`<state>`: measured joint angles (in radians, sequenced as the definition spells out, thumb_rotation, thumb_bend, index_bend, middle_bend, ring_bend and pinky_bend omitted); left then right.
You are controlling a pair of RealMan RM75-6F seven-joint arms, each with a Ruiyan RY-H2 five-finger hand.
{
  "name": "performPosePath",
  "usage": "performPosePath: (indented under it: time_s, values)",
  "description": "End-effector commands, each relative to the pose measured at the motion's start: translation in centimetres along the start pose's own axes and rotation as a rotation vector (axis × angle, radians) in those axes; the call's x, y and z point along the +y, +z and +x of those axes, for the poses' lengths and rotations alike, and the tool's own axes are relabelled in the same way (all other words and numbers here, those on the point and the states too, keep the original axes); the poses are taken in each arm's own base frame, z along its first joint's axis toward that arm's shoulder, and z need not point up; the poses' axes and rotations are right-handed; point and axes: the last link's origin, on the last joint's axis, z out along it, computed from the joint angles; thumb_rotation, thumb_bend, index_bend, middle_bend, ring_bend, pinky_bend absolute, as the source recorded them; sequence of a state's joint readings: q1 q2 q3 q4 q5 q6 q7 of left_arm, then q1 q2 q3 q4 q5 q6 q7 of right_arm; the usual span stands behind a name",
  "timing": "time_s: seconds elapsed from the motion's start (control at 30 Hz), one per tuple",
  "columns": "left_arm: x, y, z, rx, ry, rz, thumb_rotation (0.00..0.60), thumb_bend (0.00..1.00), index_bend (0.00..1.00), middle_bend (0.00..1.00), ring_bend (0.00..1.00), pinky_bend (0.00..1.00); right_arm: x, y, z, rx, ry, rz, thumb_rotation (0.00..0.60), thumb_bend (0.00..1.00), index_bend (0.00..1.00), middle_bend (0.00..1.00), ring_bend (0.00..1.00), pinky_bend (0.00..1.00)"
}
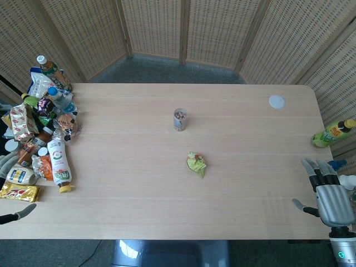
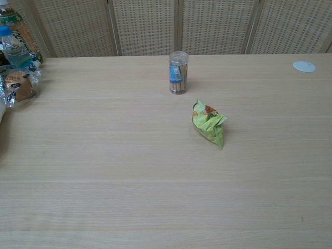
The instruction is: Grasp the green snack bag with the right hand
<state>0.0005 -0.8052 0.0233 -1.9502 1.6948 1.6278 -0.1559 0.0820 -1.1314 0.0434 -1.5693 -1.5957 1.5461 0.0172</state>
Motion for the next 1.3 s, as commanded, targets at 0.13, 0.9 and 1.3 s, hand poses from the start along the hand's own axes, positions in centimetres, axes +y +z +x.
performPosePath:
  time_s: [0.13,0.9,1.3]
  values:
    - [0.1,0.0,-0.1,-0.003,0.003,0.0,0.6,0.0,0.0,0.0,0.0,0.0,-0.2,0.1,-0.3,-0.013,0.003,0.011,0.6,0.0,0.0,0.0,0.0,0.0]
    - [-1.1,1.6,-1.9,-0.048,0.047,0.06,0.6,0.0,0.0,0.0,0.0,0.0,-14.0,10.9,-9.4,-0.32,0.345,0.265,0.6,0.0,0.0,0.0,0.0,0.0]
    - [-2.6,2.4,-2.5,-0.059,0.079,0.124,0.6,0.0,0.0,0.0,0.0,0.0,-19.9,16.5,-15.4,-0.432,0.407,0.243,0.6,0.0,0.0,0.0,0.0,0.0]
